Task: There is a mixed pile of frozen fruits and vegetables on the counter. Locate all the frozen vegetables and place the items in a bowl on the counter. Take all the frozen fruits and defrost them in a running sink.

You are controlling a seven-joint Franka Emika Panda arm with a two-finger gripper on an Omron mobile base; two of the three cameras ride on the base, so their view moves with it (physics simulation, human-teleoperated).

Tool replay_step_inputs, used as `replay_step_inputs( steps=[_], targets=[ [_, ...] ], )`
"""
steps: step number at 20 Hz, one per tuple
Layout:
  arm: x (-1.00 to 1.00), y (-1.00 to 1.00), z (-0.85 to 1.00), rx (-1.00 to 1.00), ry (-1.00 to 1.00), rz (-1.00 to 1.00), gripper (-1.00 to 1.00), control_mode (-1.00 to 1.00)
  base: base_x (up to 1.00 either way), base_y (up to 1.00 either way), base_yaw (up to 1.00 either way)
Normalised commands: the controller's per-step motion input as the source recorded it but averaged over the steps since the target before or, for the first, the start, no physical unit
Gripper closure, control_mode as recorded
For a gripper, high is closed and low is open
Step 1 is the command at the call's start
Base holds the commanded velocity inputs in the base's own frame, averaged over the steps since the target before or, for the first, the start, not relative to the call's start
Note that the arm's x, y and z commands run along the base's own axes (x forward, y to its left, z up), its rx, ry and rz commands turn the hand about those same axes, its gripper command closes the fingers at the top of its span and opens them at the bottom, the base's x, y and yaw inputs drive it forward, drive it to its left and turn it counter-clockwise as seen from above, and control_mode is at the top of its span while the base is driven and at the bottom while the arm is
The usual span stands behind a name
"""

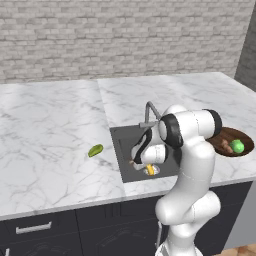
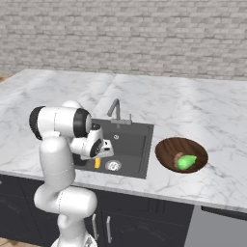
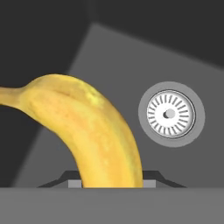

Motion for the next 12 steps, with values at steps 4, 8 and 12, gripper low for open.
replay_step_inputs(
  steps=[4,8,12],
  targets=[
    [0.06,0.03,-0.1,0.0,0.01,0.0,1.0,-1.0,0.0,0.0,0.0],
    [0.03,0.09,-0.06,0.0,0.0,0.0,-1.0,-1.0,0.0,0.0,0.0],
    [0.02,0.08,-0.06,0.0,0.0,0.0,-1.0,-1.0,0.0,0.0,0.0]
  ],
)
